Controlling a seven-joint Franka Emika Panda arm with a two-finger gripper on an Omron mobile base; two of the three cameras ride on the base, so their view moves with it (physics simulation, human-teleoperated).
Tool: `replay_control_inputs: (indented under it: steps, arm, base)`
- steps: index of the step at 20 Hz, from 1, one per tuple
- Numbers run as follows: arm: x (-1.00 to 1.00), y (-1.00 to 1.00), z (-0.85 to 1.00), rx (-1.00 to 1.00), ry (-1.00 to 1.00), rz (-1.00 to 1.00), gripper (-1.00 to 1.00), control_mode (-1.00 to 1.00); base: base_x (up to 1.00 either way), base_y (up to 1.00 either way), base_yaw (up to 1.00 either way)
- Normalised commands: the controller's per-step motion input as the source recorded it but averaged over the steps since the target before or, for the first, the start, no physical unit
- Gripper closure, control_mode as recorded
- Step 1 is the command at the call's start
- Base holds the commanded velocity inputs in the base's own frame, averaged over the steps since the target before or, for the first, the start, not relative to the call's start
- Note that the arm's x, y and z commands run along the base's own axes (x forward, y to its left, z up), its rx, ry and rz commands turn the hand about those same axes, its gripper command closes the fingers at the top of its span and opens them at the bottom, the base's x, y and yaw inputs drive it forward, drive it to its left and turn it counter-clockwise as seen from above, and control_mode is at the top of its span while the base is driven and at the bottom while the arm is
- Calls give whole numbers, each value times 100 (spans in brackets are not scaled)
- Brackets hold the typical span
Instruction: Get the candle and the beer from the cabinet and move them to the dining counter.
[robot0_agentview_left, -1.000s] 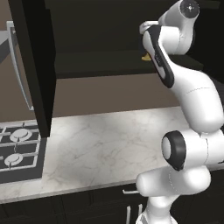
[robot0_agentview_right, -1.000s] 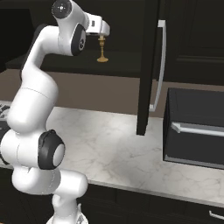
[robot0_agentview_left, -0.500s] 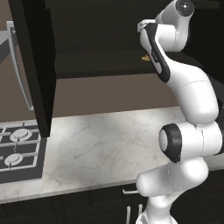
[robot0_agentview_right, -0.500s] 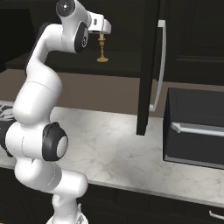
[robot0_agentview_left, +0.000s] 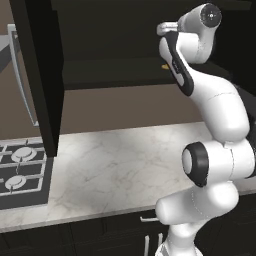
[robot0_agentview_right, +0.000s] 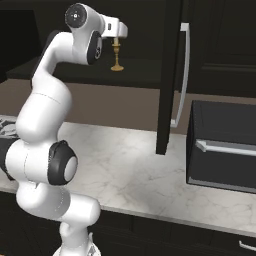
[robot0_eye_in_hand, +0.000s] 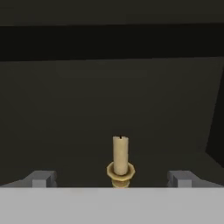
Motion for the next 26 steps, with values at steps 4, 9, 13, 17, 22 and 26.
replay_control_inputs:
  steps: [4, 9, 13, 17, 22, 26]
  arm:
    - [0, -6, -19, 0, -7, 0, -100, -100]
    - [18, 0, -18, 0, 0, 0, -100, -100]
    - [24, -2, -10, 0, 0, 0, -100, -100]
    - [20, -8, -5, 0, 0, 0, -100, -100]
    - [18, -5, -2, 0, 0, 0, -100, -100]
    - [17, -2, 0, 0, 0, 0, -100, -100]
  base:
    - [0, 0, 0]
    - [0, 0, 0]
    - [0, 0, 0]
    - [0, 0, 0]
    - [0, 0, 0]
    - [0, 0, 0]
